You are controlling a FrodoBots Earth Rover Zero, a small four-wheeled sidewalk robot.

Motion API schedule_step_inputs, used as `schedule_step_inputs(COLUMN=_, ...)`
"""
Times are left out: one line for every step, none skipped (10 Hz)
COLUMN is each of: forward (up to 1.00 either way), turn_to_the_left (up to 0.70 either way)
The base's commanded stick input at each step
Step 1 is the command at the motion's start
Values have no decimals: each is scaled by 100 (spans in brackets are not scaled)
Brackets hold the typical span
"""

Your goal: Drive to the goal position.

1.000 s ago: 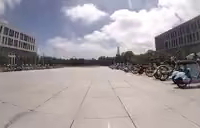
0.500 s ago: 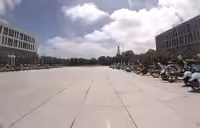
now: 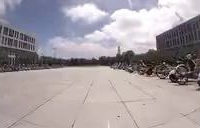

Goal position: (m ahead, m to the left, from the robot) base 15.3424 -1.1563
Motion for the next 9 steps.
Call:
schedule_step_inputs(forward=100, turn_to_the_left=0)
schedule_step_inputs(forward=100, turn_to_the_left=0)
schedule_step_inputs(forward=100, turn_to_the_left=0)
schedule_step_inputs(forward=100, turn_to_the_left=0)
schedule_step_inputs(forward=100, turn_to_the_left=0)
schedule_step_inputs(forward=100, turn_to_the_left=0)
schedule_step_inputs(forward=100, turn_to_the_left=0)
schedule_step_inputs(forward=100, turn_to_the_left=0)
schedule_step_inputs(forward=100, turn_to_the_left=0)
